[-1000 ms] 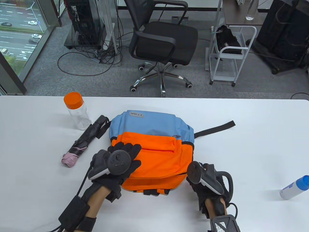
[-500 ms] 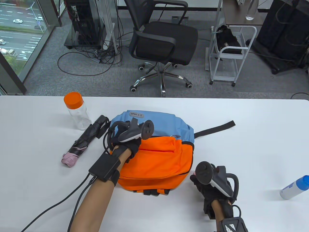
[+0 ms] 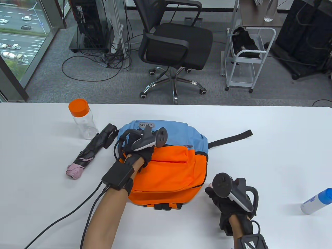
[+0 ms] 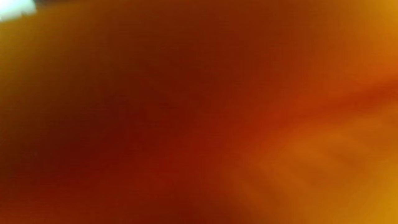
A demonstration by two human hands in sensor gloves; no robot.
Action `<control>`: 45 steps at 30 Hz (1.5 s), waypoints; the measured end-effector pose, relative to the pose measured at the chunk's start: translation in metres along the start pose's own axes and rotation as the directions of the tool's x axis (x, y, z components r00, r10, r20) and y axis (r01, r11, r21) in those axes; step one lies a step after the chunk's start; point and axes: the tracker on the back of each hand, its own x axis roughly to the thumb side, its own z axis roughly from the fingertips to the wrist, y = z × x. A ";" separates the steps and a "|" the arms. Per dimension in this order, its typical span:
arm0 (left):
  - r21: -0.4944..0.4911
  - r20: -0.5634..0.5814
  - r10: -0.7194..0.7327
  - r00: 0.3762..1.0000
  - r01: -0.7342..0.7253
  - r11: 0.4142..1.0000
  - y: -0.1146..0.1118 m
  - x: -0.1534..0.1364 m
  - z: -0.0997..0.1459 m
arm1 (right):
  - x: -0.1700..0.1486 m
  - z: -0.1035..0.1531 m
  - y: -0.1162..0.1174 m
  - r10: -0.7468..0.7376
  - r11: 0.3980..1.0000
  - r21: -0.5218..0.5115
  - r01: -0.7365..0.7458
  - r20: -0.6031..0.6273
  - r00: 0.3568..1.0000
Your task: Pack school bag
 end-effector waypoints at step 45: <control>0.063 0.061 0.164 0.985 -0.168 0.984 0.041 -0.027 0.023 | -0.152 0.005 -0.097 0.316 0.924 0.075 -0.375 -0.702 0.638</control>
